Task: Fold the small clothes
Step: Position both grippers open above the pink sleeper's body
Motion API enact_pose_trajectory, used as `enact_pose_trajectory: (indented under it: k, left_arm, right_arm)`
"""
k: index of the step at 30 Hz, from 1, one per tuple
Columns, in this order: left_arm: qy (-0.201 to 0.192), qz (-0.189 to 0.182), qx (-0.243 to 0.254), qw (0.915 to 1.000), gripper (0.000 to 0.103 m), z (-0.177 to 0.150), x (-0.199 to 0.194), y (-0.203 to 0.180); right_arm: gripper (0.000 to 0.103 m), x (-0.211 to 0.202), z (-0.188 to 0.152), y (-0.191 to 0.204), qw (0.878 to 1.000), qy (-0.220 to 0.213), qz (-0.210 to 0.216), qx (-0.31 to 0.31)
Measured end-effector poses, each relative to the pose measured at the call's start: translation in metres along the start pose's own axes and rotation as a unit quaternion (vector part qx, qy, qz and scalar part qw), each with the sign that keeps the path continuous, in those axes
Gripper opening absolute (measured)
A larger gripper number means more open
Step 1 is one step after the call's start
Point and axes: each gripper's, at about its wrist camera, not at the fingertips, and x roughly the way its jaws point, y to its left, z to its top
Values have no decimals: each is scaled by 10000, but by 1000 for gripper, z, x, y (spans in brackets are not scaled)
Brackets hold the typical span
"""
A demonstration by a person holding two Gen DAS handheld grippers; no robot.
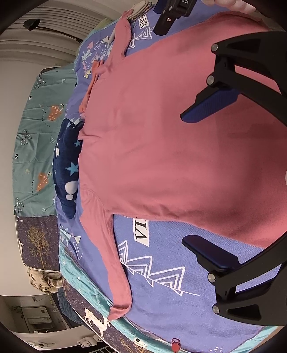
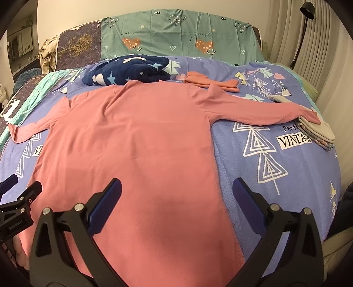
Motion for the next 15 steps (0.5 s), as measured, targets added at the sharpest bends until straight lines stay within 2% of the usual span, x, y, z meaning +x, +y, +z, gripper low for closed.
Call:
enact_pose_trajectory:
  k: [15]
  left_arm:
    - [-43, 176, 34, 9998, 100, 1, 1, 7]
  right_arm:
    - [101, 13, -3, -1, 10000, 62, 16, 20]
